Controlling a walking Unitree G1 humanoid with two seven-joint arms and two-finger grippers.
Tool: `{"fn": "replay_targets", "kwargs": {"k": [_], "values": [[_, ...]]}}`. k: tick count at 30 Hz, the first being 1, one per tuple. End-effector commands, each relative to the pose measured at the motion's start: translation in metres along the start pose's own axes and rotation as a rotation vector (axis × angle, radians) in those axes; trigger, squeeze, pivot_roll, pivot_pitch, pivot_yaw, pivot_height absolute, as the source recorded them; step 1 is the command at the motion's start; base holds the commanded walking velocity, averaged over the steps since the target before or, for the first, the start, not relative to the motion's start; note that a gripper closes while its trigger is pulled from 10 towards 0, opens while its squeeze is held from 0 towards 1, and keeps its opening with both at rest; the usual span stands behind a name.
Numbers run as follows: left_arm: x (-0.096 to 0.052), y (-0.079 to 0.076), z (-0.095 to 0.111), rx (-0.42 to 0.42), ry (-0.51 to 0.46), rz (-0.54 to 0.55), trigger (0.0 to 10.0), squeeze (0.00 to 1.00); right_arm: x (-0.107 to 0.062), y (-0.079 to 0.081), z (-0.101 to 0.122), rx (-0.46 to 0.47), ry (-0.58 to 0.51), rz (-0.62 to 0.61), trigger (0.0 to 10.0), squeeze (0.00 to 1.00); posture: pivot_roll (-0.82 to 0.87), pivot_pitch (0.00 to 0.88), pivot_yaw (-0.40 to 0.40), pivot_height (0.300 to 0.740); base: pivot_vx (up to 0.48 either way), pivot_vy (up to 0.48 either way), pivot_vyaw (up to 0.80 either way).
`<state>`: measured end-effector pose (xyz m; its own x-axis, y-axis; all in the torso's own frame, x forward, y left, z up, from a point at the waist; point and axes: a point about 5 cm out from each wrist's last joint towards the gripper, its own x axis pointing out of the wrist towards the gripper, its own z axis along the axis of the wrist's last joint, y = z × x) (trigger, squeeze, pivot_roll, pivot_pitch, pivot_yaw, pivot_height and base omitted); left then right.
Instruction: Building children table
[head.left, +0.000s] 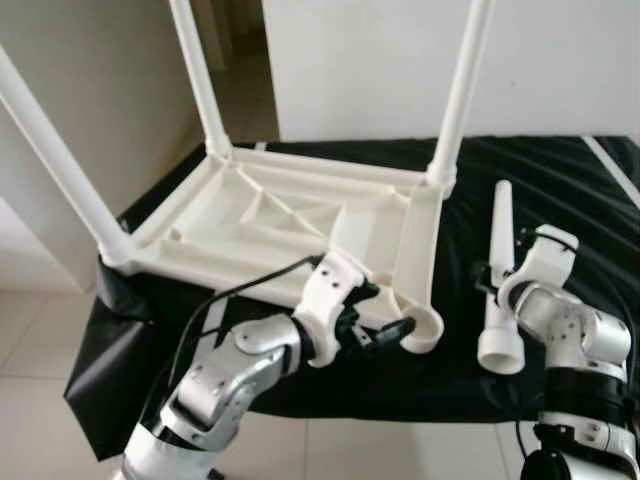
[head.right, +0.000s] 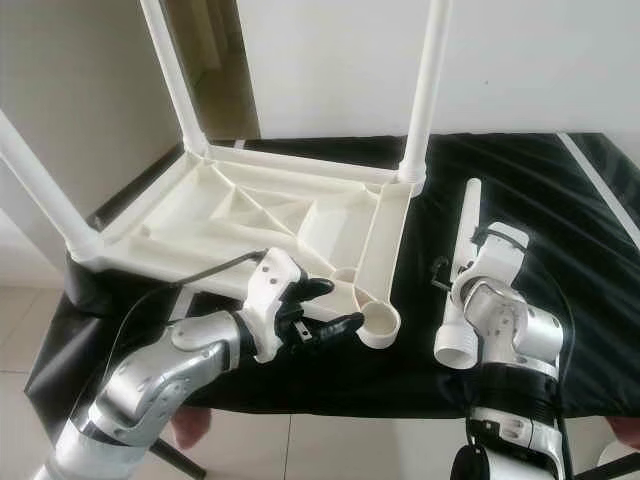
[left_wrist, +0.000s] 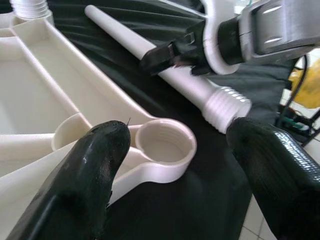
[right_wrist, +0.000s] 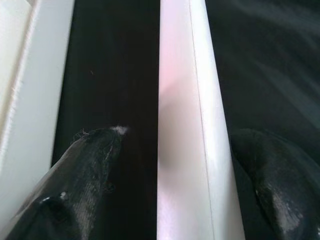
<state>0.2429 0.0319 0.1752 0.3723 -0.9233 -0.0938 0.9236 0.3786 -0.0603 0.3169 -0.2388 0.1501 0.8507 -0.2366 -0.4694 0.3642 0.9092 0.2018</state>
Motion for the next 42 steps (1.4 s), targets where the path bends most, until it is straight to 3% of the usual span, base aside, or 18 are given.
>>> {"fn": "replay_targets", "kwargs": {"k": [1, 9, 17, 22, 24, 28, 30, 35, 42], "values": [[-0.002, -0.013, -0.001, 0.002, 0.015, -0.209, 10.0, 0.0, 0.002, 0.001, -0.003, -0.009, 0.034, -0.012, 10.0, 0.0, 0.04, 0.0, 0.013, 0.74, 0.0, 0.0, 0.0], [-0.001, -0.015, -0.002, -0.021, 0.01, -0.189, 10.0, 0.0, 0.011, -0.001, -0.017, -0.052, 0.114, -0.064, 10.0, 0.0, 0.04, 0.0, 0.003, 0.74, 0.0, 0.0, 0.0], [-0.003, -0.017, -0.002, -0.035, 0.011, -0.184, 10.0, 0.0, 0.017, -0.005, -0.023, 0.069, 0.21, -0.085, 10.0, 0.0, 0.05, 0.0, 0.001, 0.74, 0.0, 0.0, 0.0], [-0.003, -0.016, 0.0, -0.04, 0.008, -0.179, 10.0, 0.0, 0.019, -0.008, -0.028, 0.095, 0.254, -0.099, 10.0, 0.0, 0.05, 0.0, -0.003, 0.74, 0.0, 0.0, 0.0], [-0.002, -0.014, 0.0, -0.045, 0.002, -0.168, 10.0, 0.0, 0.02, -0.01, -0.033, 0.115, 0.299, -0.11, 1.8, 0.0, 0.04, 0.0, -0.012, 0.74, 0.0, 0.0, 0.0], [-0.002, -0.013, 0.0, -0.046, -0.002, -0.162, 10.0, 0.0, 0.02, -0.01, -0.036, 0.124, 0.328, -0.104, 1.8, 0.0, 0.04, 0.0, -0.012, 0.74, 0.0, 0.0, 0.0], [-0.002, -0.013, 0.001, -0.048, -0.011, -0.158, 10.0, 0.0, 0.019, -0.01, -0.037, 0.141, 0.358, -0.09, 0.0, 0.0, 0.04, 0.0, -0.032, 0.74, 0.0, 0.0, 0.0], [0.003, -0.009, 0.005, -0.051, -0.039, -0.129, 10.0, 0.0, 0.02, -0.008, -0.03, 0.102, 0.37, -0.058, 0.0, 0.0, 0.04, 0.0, -0.043, 0.74, 0.0, 0.0, 0.0], [0.006, 0.001, 0.014, -0.085, -0.084, -0.09, 10.0, 0.0, 0.021, -0.002, -0.009, 0.055, 0.272, -0.023, 0.0, 0.0, 0.04, 0.0, -0.052, 0.74, 0.0, 0.0, 0.0]]}}
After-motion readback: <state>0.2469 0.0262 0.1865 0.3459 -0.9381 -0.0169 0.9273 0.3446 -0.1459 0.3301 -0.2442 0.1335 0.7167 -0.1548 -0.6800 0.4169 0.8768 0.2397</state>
